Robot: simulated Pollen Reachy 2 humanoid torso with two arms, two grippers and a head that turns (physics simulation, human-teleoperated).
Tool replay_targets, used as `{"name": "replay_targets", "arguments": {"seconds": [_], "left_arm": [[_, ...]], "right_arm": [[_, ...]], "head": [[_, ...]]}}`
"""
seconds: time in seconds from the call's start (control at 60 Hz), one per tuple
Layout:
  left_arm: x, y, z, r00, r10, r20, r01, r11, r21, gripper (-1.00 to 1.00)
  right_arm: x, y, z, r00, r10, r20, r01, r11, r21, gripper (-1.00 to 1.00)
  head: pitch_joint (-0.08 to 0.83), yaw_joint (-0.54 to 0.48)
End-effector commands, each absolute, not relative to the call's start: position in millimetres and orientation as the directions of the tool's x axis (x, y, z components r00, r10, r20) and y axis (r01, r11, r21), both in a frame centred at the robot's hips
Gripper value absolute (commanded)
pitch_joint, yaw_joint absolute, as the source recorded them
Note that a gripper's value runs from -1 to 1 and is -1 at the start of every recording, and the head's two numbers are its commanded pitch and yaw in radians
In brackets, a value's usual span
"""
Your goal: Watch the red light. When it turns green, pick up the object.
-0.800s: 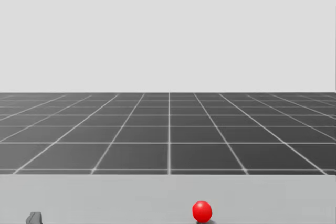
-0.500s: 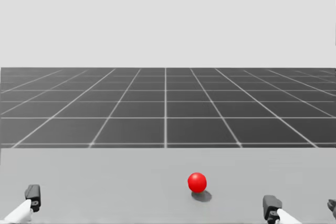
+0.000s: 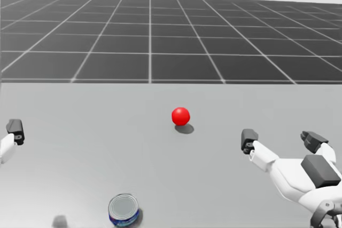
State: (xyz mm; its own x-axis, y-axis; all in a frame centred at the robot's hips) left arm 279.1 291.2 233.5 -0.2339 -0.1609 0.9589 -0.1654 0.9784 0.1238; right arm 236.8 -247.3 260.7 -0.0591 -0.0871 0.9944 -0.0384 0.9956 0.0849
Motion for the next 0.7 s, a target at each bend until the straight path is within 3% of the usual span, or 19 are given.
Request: {"name": "replay_targets", "arguments": {"seconds": [0.017, 0.167, 0.7], "left_arm": [[279.3, 290.8, 233.3, -0.234, -0.168, 0.958, -0.164, 0.978, 0.131, -1.0], [279.0, 289.3, 233.3, -0.233, -0.172, 0.957, -0.161, 0.977, 0.137, -1.0], [277.9, 287.6, 233.4, -0.231, -0.178, 0.956, -0.158, 0.977, 0.144, -1.0]], "right_arm": [[237.8, -246.1, 258.2, -0.061, -0.08, 0.995, -0.034, 0.996, 0.078, -1.0], [238.1, -246.3, 257.9, -0.063, -0.072, 0.995, -0.033, 0.997, 0.07, -1.0], [237.9, -245.1, 256.9, -0.07, -0.061, 0.996, -0.031, 0.998, 0.058, -1.0]], "head": [[0.407, -0.1], [0.443, -0.11], [0.436, -0.1]]}}
